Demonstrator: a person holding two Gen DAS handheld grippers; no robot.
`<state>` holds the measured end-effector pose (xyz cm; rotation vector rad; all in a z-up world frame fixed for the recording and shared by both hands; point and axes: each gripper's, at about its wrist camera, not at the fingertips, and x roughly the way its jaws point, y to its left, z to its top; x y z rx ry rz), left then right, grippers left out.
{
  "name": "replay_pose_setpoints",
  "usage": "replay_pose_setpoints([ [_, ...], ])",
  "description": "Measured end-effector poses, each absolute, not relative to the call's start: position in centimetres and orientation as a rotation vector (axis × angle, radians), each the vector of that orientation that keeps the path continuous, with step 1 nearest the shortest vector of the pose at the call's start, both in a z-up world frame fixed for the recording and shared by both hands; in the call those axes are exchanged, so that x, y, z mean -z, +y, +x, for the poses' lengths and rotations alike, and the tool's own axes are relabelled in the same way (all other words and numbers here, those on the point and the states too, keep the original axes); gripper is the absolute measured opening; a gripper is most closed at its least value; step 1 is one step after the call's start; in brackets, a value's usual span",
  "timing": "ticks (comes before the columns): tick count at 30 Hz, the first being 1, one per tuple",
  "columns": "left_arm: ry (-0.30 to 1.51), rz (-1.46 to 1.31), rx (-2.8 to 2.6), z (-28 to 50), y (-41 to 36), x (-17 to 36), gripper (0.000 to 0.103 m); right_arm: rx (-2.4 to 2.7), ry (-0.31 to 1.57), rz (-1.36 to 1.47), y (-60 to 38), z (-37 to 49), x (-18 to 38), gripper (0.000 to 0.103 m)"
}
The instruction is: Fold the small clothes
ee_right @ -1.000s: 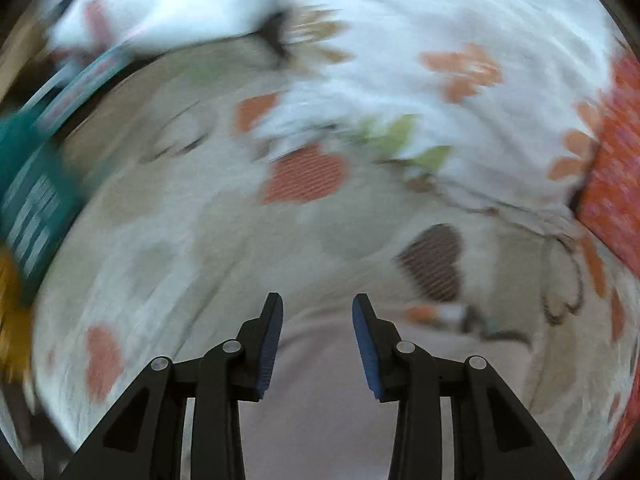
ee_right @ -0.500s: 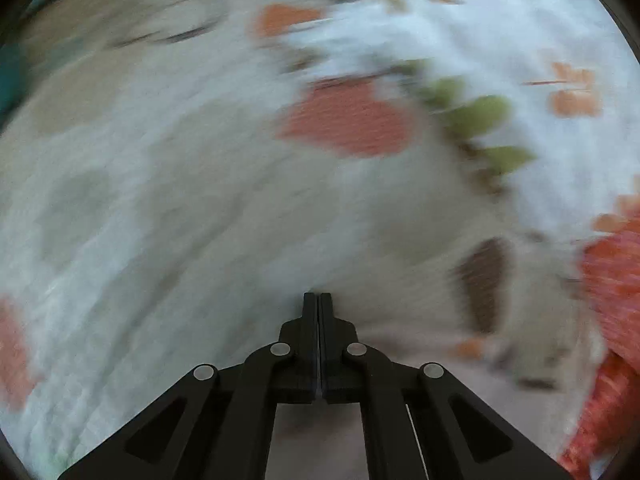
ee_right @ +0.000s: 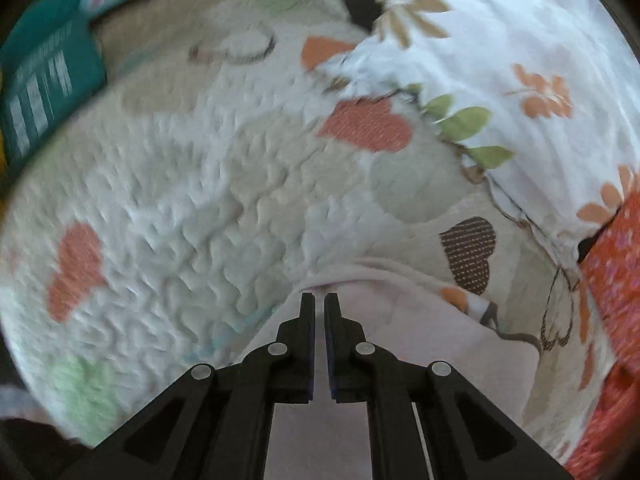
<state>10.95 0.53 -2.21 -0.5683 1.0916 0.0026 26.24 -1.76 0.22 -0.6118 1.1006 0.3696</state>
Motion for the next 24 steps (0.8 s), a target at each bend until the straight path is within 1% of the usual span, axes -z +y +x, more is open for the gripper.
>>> replay_pose_setpoints([
  [1, 1.092, -0.568, 0.0, 11.0, 0.5, 2.2, 0.04, -0.343, 1.116, -0.614, -1.7, 27.2, 0.8, 0.005],
  [2, 1.094, -0.57, 0.004, 11.0, 0.5, 2.2, 0.041, -0.309, 1.111, -0.609, -1.6, 28.3, 1.4, 0.001],
  [3, 1.096, -0.574, 0.01, 11.0, 0.6, 2.2, 0.041, -0.277, 1.114, -0.582, -1.6, 29.7, 1.9, 0.0],
  [5, 1.102, -0.586, 0.018, 11.2, 0.6, 2.3, 0.042, -0.255, 1.115, -0.514, -1.5, 31.6, 1.8, 0.0],
  [8, 1.112, -0.585, 0.028, 11.4, 0.5, 2.2, 0.045, -0.235, 1.122, -0.533, -0.9, 33.2, 1.8, 0.0],
  [10, 1.118, -0.56, 0.044, 11.4, 0.6, 1.8, 0.045, -0.238, 1.12, -0.521, -1.1, 33.4, 0.8, 0.0],
  [12, 1.109, -0.564, 0.085, 11.3, 0.6, 1.2, 0.045, -0.252, 1.092, -0.469, -2.4, 32.9, -1.1, 0.007],
  [13, 1.099, -0.572, 0.102, 11.1, 0.7, 0.9, 0.045, -0.249, 1.081, -0.449, -3.3, 32.8, -1.9, 0.019],
  [14, 1.088, -0.578, 0.111, 11.0, 0.9, 0.6, 0.045, -0.244, 1.073, -0.427, -4.2, 32.2, -2.9, 0.035],
  [16, 1.056, -0.592, 0.104, 10.6, 2.1, -0.1, 0.047, -0.247, 1.054, -0.361, -7.0, 30.9, -5.0, 0.047],
  [18, 1.044, -0.627, 0.075, 10.4, 3.6, -0.3, 0.052, -0.234, 1.047, -0.268, -10.8, 29.2, -6.9, 0.048],
  [19, 1.041, -0.643, 0.052, 10.3, 4.3, -0.1, 0.056, -0.235, 1.048, -0.221, -12.1, 28.2, -7.6, 0.051],
  [20, 1.04, -0.652, 0.038, 10.2, 4.6, -0.1, 0.057, -0.24, 1.049, -0.17, -13.9, 27.9, -8.1, 0.054],
  [21, 1.04, -0.666, 0.02, 10.3, 5.3, 0.1, 0.057, -0.246, 1.051, -0.111, -15.6, 27.2, -8.3, 0.055],
  [23, 1.045, -0.696, 0.007, 10.4, 6.2, 0.5, 0.063, -0.27, 1.061, 0.016, -19.7, 26.3, -8.2, 0.06],
  [24, 1.05, -0.705, 0.004, 10.4, 6.4, 0.7, 0.064, -0.289, 1.071, 0.081, -21.4, 25.2, -7.8, 0.061],
])
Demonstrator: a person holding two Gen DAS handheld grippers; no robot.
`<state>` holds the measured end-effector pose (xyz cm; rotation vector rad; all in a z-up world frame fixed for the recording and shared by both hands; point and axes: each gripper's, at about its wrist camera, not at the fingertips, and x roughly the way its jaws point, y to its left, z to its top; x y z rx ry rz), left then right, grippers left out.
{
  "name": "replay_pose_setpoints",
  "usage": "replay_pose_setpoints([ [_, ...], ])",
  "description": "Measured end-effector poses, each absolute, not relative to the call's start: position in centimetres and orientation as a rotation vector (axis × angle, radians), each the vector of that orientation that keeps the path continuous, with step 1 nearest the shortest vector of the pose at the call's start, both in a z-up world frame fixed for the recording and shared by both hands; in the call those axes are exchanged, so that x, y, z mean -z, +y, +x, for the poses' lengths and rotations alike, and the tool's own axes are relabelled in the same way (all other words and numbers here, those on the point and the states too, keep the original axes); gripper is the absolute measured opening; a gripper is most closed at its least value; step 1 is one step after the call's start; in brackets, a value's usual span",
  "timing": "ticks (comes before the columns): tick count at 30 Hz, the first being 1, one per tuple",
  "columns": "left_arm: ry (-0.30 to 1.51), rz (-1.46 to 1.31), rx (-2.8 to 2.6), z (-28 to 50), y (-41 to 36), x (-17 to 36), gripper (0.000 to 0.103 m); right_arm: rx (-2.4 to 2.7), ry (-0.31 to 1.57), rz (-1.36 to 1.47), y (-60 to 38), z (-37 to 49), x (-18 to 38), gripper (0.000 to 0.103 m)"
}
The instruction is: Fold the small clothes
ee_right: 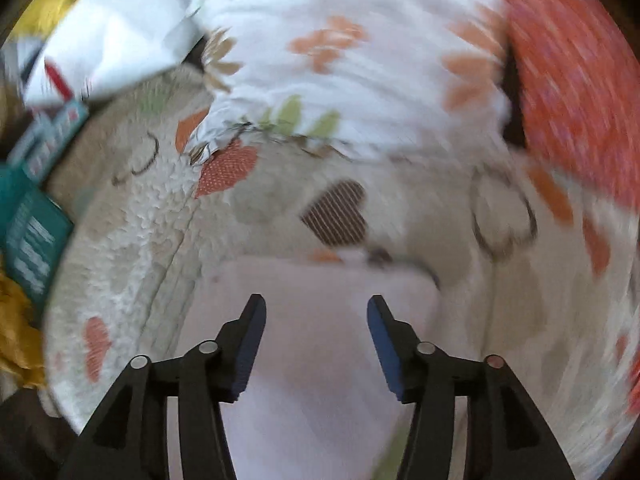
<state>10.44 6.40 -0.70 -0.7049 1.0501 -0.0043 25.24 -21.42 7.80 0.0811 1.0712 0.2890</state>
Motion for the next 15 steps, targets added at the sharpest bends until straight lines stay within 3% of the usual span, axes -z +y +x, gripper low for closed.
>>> replay_pose_setpoints([
  [8, 1.092, -0.659, 0.064, 11.7, 4.2, 1.8, 0.071, -0.473, 1.146, 0.404, -27.0, 18.7, -0.7, 0.065],
  [15, 1.096, -0.575, 0.066, 12.1, 2.8, 2.3, 0.074, -0.484, 1.047, 0.675, -26.7, 17.0, 3.7, 0.074],
])
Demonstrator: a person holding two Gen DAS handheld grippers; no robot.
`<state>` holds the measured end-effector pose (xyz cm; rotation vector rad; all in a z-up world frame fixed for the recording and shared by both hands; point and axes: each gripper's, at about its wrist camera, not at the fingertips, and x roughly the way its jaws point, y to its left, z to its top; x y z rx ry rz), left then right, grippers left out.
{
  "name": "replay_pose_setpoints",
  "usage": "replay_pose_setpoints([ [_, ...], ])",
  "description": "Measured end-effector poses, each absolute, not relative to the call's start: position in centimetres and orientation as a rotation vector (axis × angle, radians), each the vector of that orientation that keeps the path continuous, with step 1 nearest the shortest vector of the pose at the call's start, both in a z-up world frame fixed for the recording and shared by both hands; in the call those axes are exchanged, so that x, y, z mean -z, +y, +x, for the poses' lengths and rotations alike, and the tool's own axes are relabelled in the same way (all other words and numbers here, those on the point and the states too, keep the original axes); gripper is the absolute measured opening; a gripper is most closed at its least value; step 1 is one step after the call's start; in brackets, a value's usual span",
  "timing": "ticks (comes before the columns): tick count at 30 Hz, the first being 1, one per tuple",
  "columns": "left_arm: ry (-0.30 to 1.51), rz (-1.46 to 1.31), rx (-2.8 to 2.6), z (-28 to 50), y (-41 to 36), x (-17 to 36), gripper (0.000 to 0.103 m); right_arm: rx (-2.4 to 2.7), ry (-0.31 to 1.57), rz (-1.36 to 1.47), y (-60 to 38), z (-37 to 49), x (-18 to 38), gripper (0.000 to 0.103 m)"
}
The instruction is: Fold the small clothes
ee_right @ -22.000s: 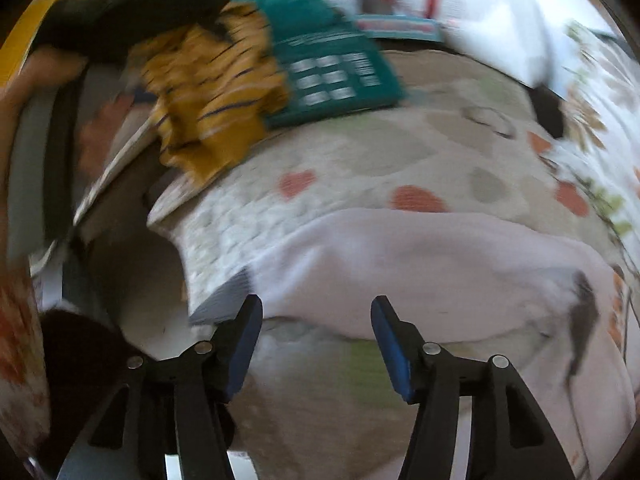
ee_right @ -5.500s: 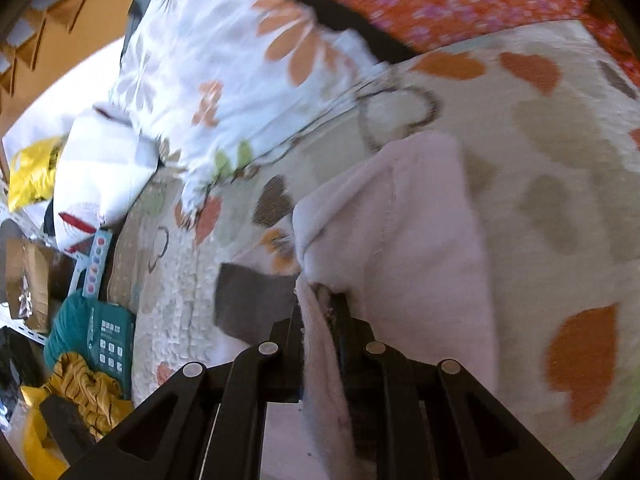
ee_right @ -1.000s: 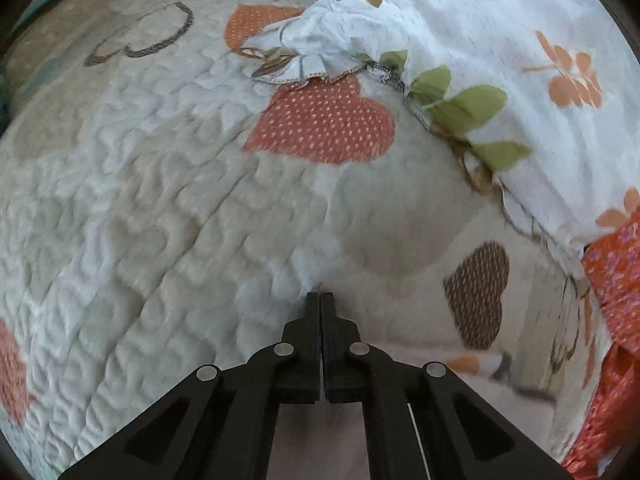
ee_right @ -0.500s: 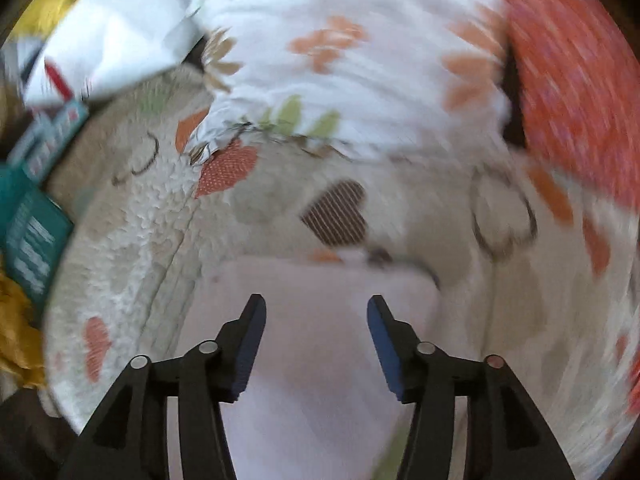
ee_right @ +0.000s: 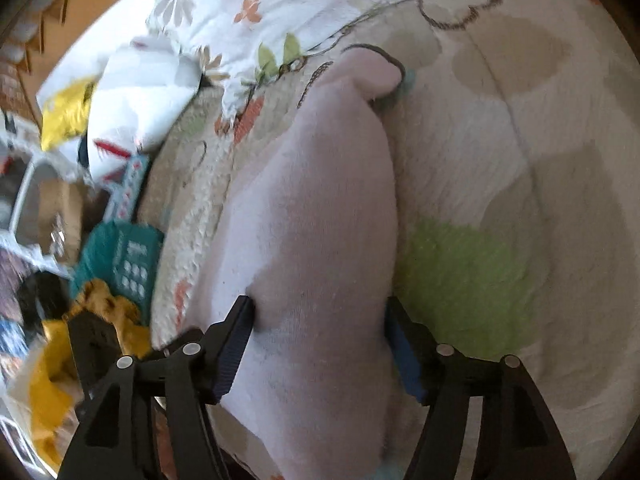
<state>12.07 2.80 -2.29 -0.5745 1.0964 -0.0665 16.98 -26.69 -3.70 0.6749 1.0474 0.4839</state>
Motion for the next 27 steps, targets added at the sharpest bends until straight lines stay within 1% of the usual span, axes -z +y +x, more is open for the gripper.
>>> replay_pose_setpoints([
  [1, 1.097, -0.58, 0.061, 12.1, 2.6, 2.4, 0.069, -0.473, 1.019, 0.752, -26.9, 16.6, 4.4, 0.074],
  [2, 1.1, -0.586, 0.05, 12.1, 2.5, 2.5, 0.058, -0.457, 0.998, 0.806, -27.1, 16.3, 5.0, 0.073],
  [3, 1.102, -0.589, 0.036, 11.9, 2.4, 2.6, 0.053, -0.445, 0.995, 0.813, -27.0, 16.1, 5.1, 0.069],
  [4, 1.104, -0.605, 0.038, 11.8, 2.2, 2.6, 0.041, -0.442, 1.004, 0.797, -26.9, 16.1, 4.9, 0.057],
  [5, 1.116, -0.635, 0.055, 11.7, 1.9, 2.8, 0.031, -0.447, 1.013, 0.774, -26.8, 16.1, 4.5, 0.047],
  [7, 1.137, -0.66, 0.086, 11.4, 1.2, 3.1, 0.024, -0.466, 1.015, 0.719, -26.8, 16.0, 2.9, 0.039],
  [10, 1.148, -0.632, 0.116, 11.0, -1.1, 3.1, 0.023, -0.465, 0.993, 0.621, -27.3, 15.4, 0.1, 0.035],
  [12, 1.161, -0.588, 0.151, 10.9, -3.4, 3.0, 0.023, -0.442, 0.974, 0.561, -28.2, 14.8, -1.4, 0.035],
  [16, 1.177, -0.483, 0.197, 10.5, -7.1, 3.0, 0.023, -0.371, 0.978, 0.524, -31.5, 13.5, -1.1, 0.035],
  [18, 1.174, -0.431, 0.191, 10.3, -7.9, 2.8, 0.026, -0.329, 1.012, 0.514, -32.8, 13.2, 0.1, 0.036],
  [20, 1.178, -0.436, 0.191, 10.4, -7.8, 2.8, 0.033, -0.317, 1.043, 0.546, -34.3, 13.0, 1.6, 0.041],
  [21, 1.185, -0.466, 0.204, 10.4, -7.3, 2.9, 0.035, -0.306, 1.039, 0.551, -34.9, 12.9, 1.8, 0.043],
  [22, 1.194, -0.505, 0.219, 10.5, -6.7, 3.0, 0.036, -0.288, 1.029, 0.535, -35.2, 12.7, 1.5, 0.047],
  [23, 1.202, -0.54, 0.238, 10.6, -6.0, 3.1, 0.038, -0.271, 1.02, 0.506, -35.2, 12.6, 0.9, 0.048],
  [24, 1.205, -0.56, 0.249, 10.6, -5.4, 3.0, 0.038, -0.239, 0.999, 0.447, -35.0, 12.5, -0.2, 0.048],
  [25, 1.205, -0.569, 0.249, 10.6, -5.0, 2.9, 0.041, -0.207, 0.971, 0.387, -34.6, 12.2, -1.2, 0.048],
  [26, 1.202, -0.571, 0.242, 10.4, -4.6, 2.7, 0.05, -0.171, 0.924, 0.302, -33.9, 11.9, -2.8, 0.048],
  [27, 1.188, -0.561, 0.218, 10.3, -4.0, 2.3, 0.056, -0.157, 0.869, 0.219, -32.9, 11.6, -4.4, 0.048],
])
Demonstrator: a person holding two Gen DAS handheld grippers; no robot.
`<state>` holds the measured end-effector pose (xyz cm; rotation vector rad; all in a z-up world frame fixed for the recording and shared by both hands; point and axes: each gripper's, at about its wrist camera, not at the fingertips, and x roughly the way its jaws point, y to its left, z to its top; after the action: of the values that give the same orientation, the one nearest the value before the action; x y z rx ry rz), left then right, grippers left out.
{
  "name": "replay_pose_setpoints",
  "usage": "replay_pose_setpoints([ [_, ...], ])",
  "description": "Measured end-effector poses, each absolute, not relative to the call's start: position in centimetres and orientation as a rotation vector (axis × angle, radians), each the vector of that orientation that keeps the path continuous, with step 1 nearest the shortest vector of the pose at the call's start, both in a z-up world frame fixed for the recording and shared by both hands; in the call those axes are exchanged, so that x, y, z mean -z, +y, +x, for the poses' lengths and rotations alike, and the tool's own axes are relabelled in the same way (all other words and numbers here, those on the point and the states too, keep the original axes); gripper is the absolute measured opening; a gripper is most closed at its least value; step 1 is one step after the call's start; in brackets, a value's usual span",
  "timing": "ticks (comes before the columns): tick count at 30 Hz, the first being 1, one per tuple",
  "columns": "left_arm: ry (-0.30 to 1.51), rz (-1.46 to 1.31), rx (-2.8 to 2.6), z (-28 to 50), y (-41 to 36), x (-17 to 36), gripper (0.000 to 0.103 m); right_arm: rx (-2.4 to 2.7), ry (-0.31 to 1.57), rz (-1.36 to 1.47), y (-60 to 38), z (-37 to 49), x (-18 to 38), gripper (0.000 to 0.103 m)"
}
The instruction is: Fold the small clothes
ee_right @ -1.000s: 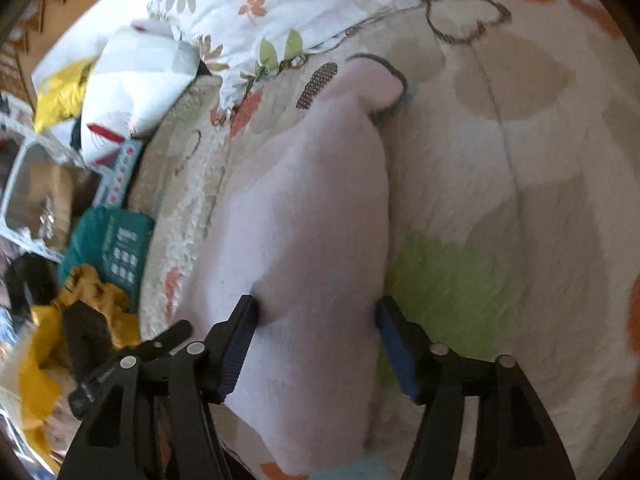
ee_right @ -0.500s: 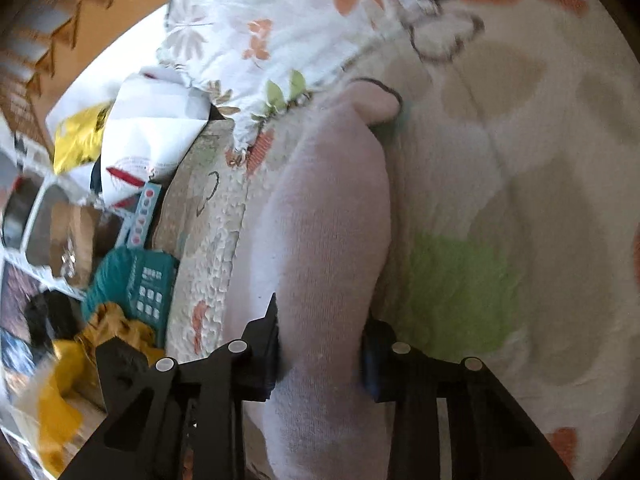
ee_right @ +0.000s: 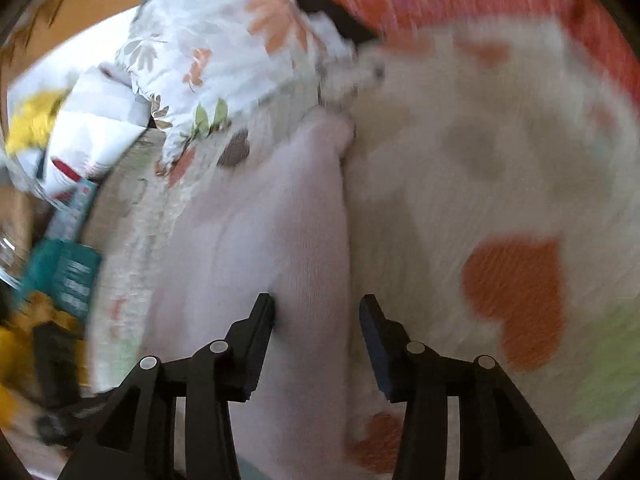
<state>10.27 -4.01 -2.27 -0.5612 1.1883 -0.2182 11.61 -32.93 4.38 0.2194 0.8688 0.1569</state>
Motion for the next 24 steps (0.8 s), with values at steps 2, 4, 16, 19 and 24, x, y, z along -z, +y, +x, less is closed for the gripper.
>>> replay_pose_setpoints([
  [2, 1.16, -0.563, 0.201, 10.1, -3.4, 1.6, 0.062, -0.187, 0.805, 0.155, -31.6, 11.4, -6.5, 0.048],
  [4, 1.145, -0.56, 0.197, 10.1, -3.0, 1.2, 0.063, -0.258, 0.808, 0.175, -30.5, 12.2, -7.0, 0.048],
  [16, 1.143, -0.556, 0.166, 10.2, -2.1, 0.8, 0.064, -0.113, 0.99, -0.042, -26.9, 19.6, -2.0, 0.037],
  [19, 1.121, -0.578, 0.166, 10.4, -1.6, 0.2, 0.067, -0.158, 0.892, -0.054, -25.5, 17.9, -4.4, 0.037],
  [24, 1.109, -0.589, 0.133, 10.6, -0.5, 0.0, 0.068, -0.271, 0.93, -0.098, -20.8, 19.0, -3.2, 0.037],
])
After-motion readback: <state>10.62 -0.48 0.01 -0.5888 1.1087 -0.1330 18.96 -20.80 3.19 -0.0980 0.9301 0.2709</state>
